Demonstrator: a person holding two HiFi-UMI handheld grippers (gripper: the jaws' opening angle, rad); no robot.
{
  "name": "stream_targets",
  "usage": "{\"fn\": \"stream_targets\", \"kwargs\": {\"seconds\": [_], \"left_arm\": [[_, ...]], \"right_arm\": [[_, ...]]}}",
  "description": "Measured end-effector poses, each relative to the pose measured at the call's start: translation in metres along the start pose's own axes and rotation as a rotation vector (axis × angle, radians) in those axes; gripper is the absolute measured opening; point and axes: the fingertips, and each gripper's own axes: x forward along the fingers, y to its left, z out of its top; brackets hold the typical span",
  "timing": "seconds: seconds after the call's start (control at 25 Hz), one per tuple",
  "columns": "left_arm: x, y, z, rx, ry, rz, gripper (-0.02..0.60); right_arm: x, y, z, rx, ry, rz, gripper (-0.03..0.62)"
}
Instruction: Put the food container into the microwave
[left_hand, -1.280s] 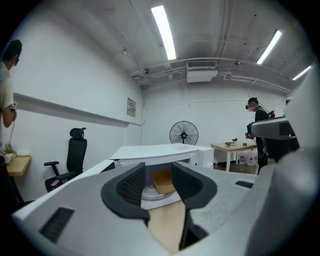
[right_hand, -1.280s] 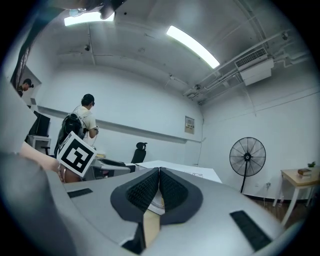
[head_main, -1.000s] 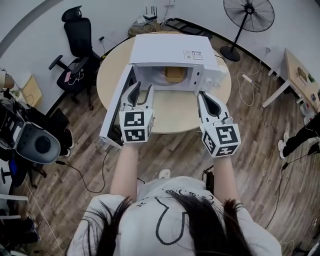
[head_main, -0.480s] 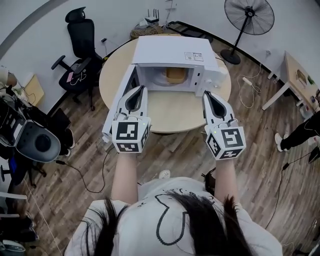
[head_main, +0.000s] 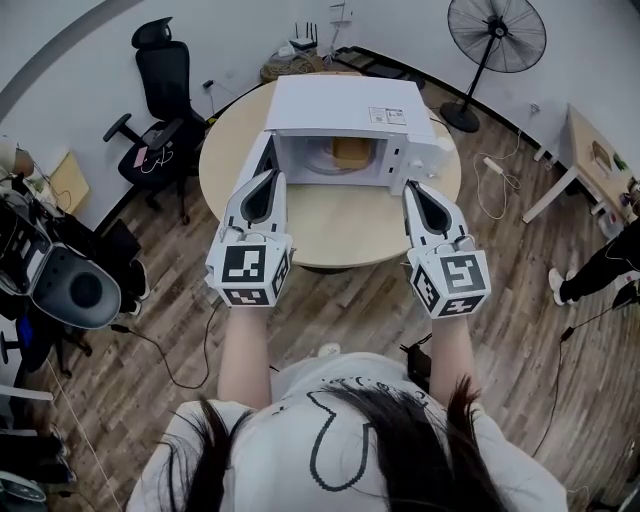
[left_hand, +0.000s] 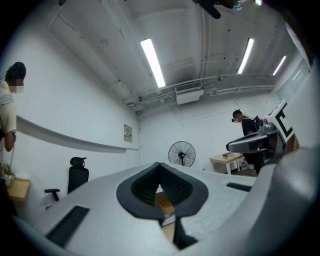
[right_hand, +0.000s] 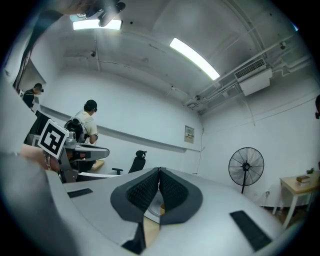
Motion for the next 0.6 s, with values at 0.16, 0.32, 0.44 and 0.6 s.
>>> {"fn": "stream_targets", "kwargs": {"seconds": [0.16, 0.32, 0.44, 0.6], "left_arm": [[0.002, -0.003, 0.003, 0.024, 0.001, -0.008, 0.009], [0.004, -0.004, 0.006, 0.032, 0.001, -0.02, 0.009], [0.008, -0.003, 0.007, 0.058, 0.005, -0.015, 0.009], [0.012, 0.0, 0.009, 0.051, -0.004, -0.002, 0.009]], "right_arm": [[0.002, -0.001, 0.001, -0.002, -0.002, -0.002, 0.029], [0.003, -0.003, 0.002, -0.011, 0.003, -0.012, 0.028], [0.005, -0.008, 0.0, -0.016, 0.014, -0.025, 0.028], [0.005, -0.016, -0.001, -0.016, 0.015, -0.032, 0.028]]}}
